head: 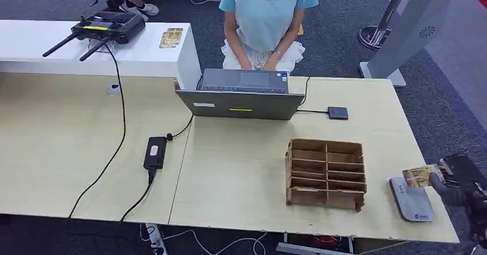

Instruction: Pass the card to the sensor for recognition and then transmit it.

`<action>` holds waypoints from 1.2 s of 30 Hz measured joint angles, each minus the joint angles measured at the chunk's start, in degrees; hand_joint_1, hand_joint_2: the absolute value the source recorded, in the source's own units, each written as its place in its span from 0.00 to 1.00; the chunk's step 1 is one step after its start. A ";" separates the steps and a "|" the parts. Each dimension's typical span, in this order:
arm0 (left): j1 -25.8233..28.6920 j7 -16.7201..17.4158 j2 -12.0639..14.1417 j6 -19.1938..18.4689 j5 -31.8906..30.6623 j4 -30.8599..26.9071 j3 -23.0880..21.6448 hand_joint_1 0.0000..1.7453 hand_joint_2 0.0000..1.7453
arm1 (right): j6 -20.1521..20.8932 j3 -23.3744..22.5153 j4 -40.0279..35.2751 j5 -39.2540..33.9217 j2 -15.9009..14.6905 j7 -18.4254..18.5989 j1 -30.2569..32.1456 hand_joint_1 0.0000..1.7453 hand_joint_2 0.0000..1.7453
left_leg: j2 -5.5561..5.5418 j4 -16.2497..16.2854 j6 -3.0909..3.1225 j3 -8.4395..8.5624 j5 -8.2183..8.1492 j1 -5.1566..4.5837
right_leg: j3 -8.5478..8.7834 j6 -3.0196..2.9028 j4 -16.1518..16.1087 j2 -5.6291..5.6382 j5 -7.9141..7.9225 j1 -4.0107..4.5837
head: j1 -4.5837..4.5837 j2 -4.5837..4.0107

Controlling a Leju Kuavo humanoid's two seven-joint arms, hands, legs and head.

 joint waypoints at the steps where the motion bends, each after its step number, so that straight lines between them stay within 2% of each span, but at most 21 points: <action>1: 0.00 0.00 0.00 0.02 0.00 0.00 0.18 0.00 0.00 | 0.22 -0.04 -0.72 -0.37 0.00 0.05 -0.38 1.00 1.00 | 0.00 0.00 0.00 -0.01 0.00 0.00 | 0.00 0.00 0.00 0.00 0.00 0.00 | -0.02 0.02; 10: -0.09 0.00 -0.02 0.02 -0.61 0.00 1.42 0.00 0.00 | 1.03 2.01 -7.19 -1.72 -1.07 1.36 -6.15 1.00 1.00 | 0.05 0.00 0.00 -0.01 0.01 0.00 | -0.01 -0.02 0.02 0.04 0.02 0.00 | -0.02 0.00; 16: -0.28 0.00 -0.04 0.02 -1.53 0.00 1.86 0.00 0.00 | -3.23 7.82 -9.00 7.09 -1.22 3.76 -14.36 1.00 1.00 | 0.13 0.00 -0.02 -0.01 0.02 0.00 | 0.00 -0.04 0.06 0.13 0.04 0.00 | -0.02 0.00; 21: -0.45 0.00 -0.15 0.00 -2.56 0.00 2.01 0.00 0.00 | -6.30 14.74 -9.05 16.40 -0.39 6.21 -22.97 1.00 1.00 | 0.09 0.00 -0.04 0.00 0.07 0.01 | -0.01 -0.04 0.09 0.10 0.04 0.01 | 0.00 0.00; 28: -0.67 0.00 -0.44 -0.20 -4.24 0.00 2.01 0.00 0.00 | -9.63 24.04 -8.50 31.20 2.77 9.63 -33.26 1.00 1.00 | 0.06 0.00 -0.05 -0.01 0.08 0.02 | -0.05 -0.04 0.15 0.08 0.04 0.02 | 0.00 0.00; 32: -0.71 0.00 -0.55 -0.55 -5.12 0.00 2.01 0.00 0.00 | -9.92 27.35 -7.47 37.60 5.03 11.59 -37.37 1.00 1.00 | 0.09 0.00 -0.06 -0.04 0.08 0.01 | -0.09 -0.05 0.16 0.11 0.04 0.02 | -0.04 0.00; 36: -0.82 0.00 -0.55 -0.65 -5.96 0.00 2.01 0.00 0.00 | -9.77 29.72 -5.38 42.16 7.49 11.76 -41.13 1.00 1.00 | 0.06 0.00 -0.06 -0.04 0.09 0.02 | -0.08 -0.05 0.16 0.08 0.04 0.02 | 0.00 0.00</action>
